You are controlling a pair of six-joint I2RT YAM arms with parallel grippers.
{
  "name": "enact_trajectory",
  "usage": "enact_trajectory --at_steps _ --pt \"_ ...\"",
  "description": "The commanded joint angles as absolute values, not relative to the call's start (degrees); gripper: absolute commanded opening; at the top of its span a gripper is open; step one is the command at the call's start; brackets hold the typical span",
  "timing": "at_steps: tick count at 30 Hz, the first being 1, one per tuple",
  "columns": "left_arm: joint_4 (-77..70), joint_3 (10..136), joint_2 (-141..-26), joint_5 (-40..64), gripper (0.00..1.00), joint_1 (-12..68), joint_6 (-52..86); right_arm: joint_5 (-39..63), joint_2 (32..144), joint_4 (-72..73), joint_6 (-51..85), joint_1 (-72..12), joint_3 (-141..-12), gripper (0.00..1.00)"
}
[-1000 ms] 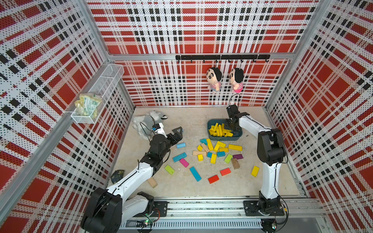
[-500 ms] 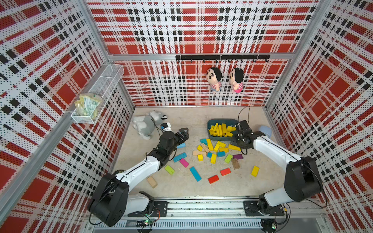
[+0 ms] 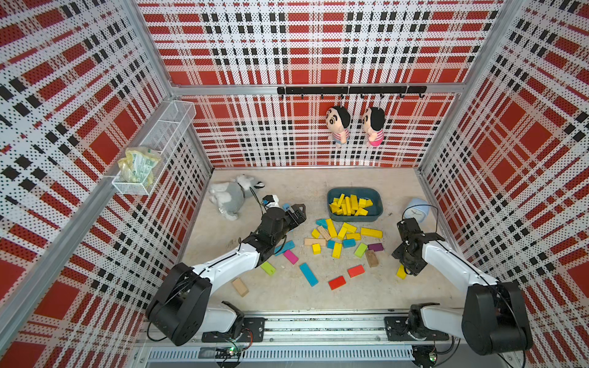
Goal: Pick out the yellow building blocks
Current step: Pick up the building block from the center of the board.
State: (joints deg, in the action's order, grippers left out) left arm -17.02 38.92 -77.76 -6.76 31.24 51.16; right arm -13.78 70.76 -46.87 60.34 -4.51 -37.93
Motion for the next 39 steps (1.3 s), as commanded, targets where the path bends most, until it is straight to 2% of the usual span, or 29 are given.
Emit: enact_trajectory --at_steps 1,11,16,28,34,39 --pt "-19.16 38.08 -76.93 -7.87 1.00 31.56 51.94 -13.93 70.07 -46.13 61.27 -2.81 -36.19 0.63" --pt "-19.29 37.28 -76.12 -8.02 1.00 31.53 52.03 -8.32 73.04 -39.53 56.81 -2.81 -33.54 0.58" --pt "-19.25 37.09 -75.73 -8.28 1.00 31.55 52.12 -7.58 73.53 -38.11 57.13 -2.86 -32.67 0.51" --pt "-18.73 36.69 -75.12 -8.96 1.00 31.38 52.62 -8.62 73.48 -37.91 56.98 -2.81 -33.23 0.25" --pt "-16.40 36.63 -74.57 -10.11 1.00 30.28 53.38 -14.13 72.89 -40.59 48.84 -5.36 -44.23 0.21" --pt "-16.11 36.08 -73.78 -10.96 1.00 29.07 53.86 -18.87 80.57 -39.75 39.45 -12.18 -58.64 0.22"
